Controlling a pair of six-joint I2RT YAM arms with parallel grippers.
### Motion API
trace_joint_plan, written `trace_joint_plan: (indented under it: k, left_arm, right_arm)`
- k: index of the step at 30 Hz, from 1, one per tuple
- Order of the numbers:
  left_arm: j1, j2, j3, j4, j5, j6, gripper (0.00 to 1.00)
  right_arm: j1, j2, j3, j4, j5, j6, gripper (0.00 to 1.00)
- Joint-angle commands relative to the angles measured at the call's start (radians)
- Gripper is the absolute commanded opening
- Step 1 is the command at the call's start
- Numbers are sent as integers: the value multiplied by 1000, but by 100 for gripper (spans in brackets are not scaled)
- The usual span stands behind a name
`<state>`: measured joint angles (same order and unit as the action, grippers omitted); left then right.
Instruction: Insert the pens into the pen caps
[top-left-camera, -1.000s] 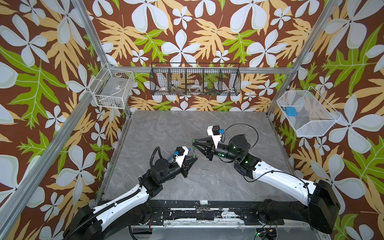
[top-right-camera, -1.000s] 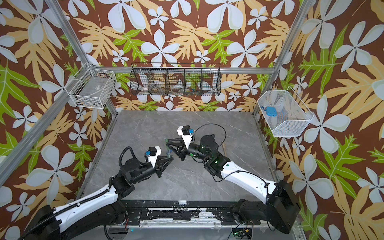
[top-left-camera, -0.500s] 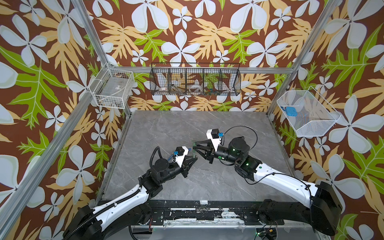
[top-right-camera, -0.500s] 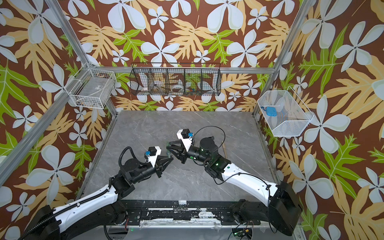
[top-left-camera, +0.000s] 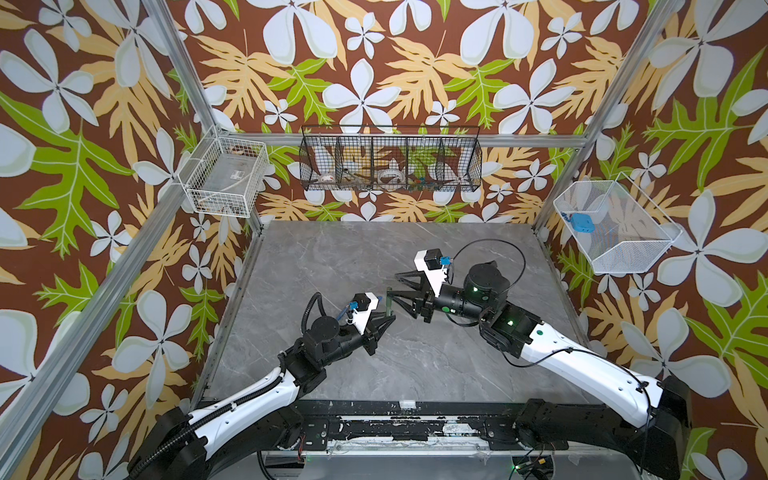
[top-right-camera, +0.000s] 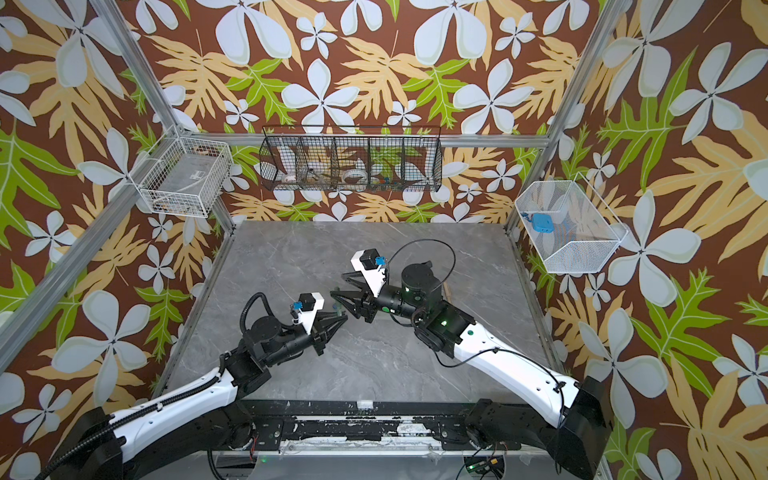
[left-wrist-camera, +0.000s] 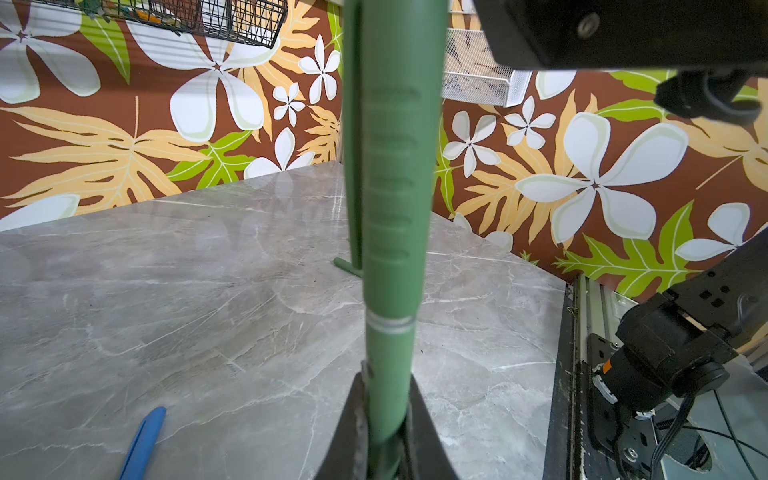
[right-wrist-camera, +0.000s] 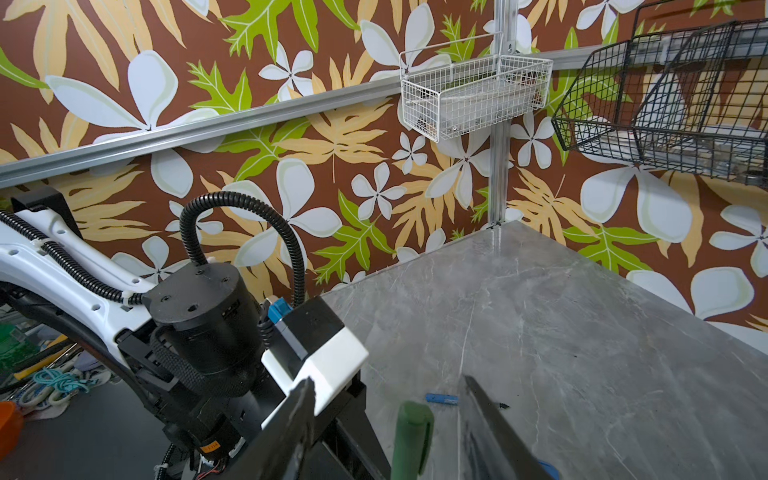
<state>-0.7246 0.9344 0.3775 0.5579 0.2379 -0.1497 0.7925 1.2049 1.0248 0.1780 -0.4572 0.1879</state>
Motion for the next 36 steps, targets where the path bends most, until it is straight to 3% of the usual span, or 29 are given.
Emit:
trace_joint_plan:
  k: [1, 20, 31, 36]
  left_arm:
    - [-1, -6, 6, 28, 5, 1, 0]
    - [-1, -11, 6, 25, 0, 2, 0]
    - [-1, -6, 6, 27, -6, 3, 0]
    - [-1, -4, 6, 25, -16, 3, 0]
  right_arm:
    - [1, 16, 31, -122, -8, -25, 56]
    - [1, 71, 63, -82, -36, -4, 53]
    - [1, 102, 66, -61, -84, 11, 45]
    - [1, 102, 61, -60, -81, 15, 36]
